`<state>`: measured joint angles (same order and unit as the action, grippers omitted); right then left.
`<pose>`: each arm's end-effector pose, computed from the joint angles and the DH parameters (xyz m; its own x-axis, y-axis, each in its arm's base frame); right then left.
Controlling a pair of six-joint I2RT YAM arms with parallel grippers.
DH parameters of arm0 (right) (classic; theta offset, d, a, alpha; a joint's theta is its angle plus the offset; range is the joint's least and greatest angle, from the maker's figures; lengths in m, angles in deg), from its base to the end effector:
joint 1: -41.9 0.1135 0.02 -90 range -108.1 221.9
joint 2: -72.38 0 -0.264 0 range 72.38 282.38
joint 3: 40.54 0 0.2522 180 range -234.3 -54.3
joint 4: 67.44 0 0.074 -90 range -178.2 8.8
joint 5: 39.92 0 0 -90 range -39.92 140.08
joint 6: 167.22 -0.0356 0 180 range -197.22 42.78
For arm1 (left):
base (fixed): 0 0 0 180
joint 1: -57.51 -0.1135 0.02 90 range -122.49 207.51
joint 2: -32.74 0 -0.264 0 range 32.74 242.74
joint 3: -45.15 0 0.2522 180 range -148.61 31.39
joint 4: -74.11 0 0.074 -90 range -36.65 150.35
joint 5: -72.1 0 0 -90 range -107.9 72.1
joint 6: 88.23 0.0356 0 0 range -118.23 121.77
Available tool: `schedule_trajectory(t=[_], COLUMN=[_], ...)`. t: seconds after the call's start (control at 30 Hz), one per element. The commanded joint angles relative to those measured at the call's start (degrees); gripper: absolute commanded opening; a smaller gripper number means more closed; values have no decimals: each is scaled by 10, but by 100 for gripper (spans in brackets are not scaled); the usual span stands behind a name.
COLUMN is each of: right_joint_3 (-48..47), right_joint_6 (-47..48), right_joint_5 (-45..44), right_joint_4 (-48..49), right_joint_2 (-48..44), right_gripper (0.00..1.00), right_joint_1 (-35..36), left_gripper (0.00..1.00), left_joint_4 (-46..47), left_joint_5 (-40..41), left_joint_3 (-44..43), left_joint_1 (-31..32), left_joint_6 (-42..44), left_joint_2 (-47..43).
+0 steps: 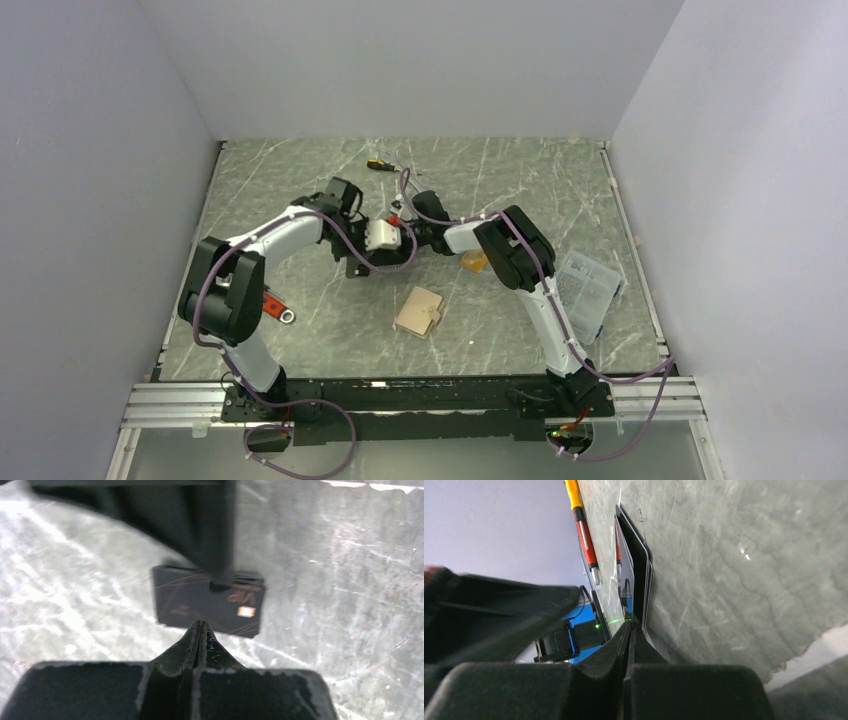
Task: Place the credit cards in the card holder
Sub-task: Pick up the credit card from the center of the board.
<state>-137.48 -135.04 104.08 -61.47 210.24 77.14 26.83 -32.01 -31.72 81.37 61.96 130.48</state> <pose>0.3788 0.3029 0.0711 -0.9946 -0.0936 -0.0443 -0.0731 0.3317 0.9406 0.2997 -0.1421 0.1845 -0.0096 0.9244 -0.3813 0.9728 0.0969 0.2104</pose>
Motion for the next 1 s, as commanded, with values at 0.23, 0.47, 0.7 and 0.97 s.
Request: schedule_trajectory(t=[0.23, 0.47, 0.7, 0.97], right_joint_3=[59, 78, 90, 82], right_joint_6=[-19, -21, -28, 34], right_joint_5=[-6, -5, -8, -28], right_joint_4=[95, 121, 135, 63], right_joint_2=[-57, -74, -85, -110], right_gripper=[0, 0, 0, 0], right_joint_1=[-13, -19, -25, -24], left_gripper=[1, 9, 9, 9], left_joint_4=[-85, -95, -71, -80], left_joint_5=[-114, -219, -241, -242], left_joint_3=[-86, -114, -88, -99], left_joint_1=[-89, -102, -96, -107], left_joint_6=[-60, -181, -211, -195], left_joint_2=[9, 30, 36, 48])
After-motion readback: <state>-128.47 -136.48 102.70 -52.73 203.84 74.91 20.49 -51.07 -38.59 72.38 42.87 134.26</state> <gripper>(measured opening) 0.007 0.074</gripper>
